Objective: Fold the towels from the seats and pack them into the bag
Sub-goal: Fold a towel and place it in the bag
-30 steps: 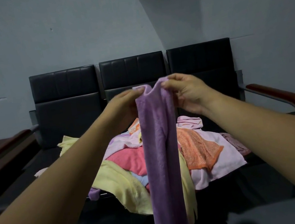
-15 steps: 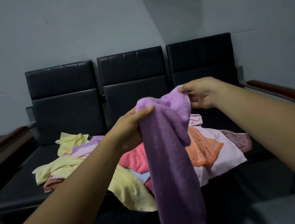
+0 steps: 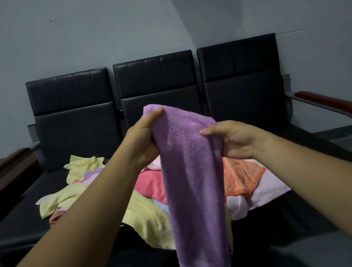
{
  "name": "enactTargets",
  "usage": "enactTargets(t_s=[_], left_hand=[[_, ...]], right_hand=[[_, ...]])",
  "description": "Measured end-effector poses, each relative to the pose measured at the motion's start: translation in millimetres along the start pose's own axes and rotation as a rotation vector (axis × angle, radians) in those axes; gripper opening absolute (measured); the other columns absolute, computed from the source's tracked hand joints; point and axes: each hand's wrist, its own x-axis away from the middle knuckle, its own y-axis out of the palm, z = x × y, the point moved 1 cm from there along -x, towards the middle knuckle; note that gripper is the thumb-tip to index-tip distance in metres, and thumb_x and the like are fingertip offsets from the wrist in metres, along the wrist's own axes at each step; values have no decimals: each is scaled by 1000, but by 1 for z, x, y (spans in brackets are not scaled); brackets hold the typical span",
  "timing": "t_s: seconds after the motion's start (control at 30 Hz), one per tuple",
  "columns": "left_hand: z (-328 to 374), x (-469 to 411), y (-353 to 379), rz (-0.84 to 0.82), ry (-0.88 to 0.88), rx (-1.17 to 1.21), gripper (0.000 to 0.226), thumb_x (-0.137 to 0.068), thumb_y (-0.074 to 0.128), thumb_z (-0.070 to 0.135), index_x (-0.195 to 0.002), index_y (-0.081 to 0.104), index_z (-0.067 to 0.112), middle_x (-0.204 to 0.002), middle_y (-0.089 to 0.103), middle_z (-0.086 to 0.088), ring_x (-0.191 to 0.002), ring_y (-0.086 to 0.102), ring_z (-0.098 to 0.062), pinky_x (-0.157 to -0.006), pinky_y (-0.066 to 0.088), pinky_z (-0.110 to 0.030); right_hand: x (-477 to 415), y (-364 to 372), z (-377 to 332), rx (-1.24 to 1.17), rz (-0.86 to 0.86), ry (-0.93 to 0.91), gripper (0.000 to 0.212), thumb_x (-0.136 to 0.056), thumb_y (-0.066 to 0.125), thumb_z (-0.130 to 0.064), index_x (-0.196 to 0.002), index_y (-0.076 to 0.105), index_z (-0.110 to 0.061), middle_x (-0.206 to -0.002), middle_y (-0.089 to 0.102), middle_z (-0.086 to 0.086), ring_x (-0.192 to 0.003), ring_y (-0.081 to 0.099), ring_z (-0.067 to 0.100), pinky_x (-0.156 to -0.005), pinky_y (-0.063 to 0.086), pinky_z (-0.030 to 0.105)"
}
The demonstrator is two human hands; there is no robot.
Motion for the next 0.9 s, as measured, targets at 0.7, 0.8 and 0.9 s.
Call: enactTargets(t_s=[0.7, 0.8, 0.9], left_hand=[[-53, -2, -15, 136, -224, 59, 39, -93, 69, 27, -129, 66, 12, -120, 72, -5, -98, 69, -21, -75, 58, -30], [-51, -4, -18, 113, -254, 138, 35, -96, 64, 32, -119, 70, 7, -112, 74, -8, -96, 71, -21, -81, 57, -35], [-50, -2, -22, 4, -165, 102, 27, -94, 66, 20, -118, 66, 8, -97, 73, -8, -83, 71, -20, -74, 59, -33]], right_hand=[[8, -24, 2, -6, 185, 65, 39, -82, 76, -15, -119, 70, -4, -112, 73, 14, -100, 71, 24, -79, 63, 36], [9, -21, 16, -252, 85, -26, 24, -86, 68, -12, -107, 73, -2, -99, 71, 11, -88, 70, 18, -85, 60, 31], [6, -10, 39, -129, 6, -14, 16, -92, 60, -7, -95, 76, -9, -97, 72, 8, -93, 68, 20, -92, 55, 38]])
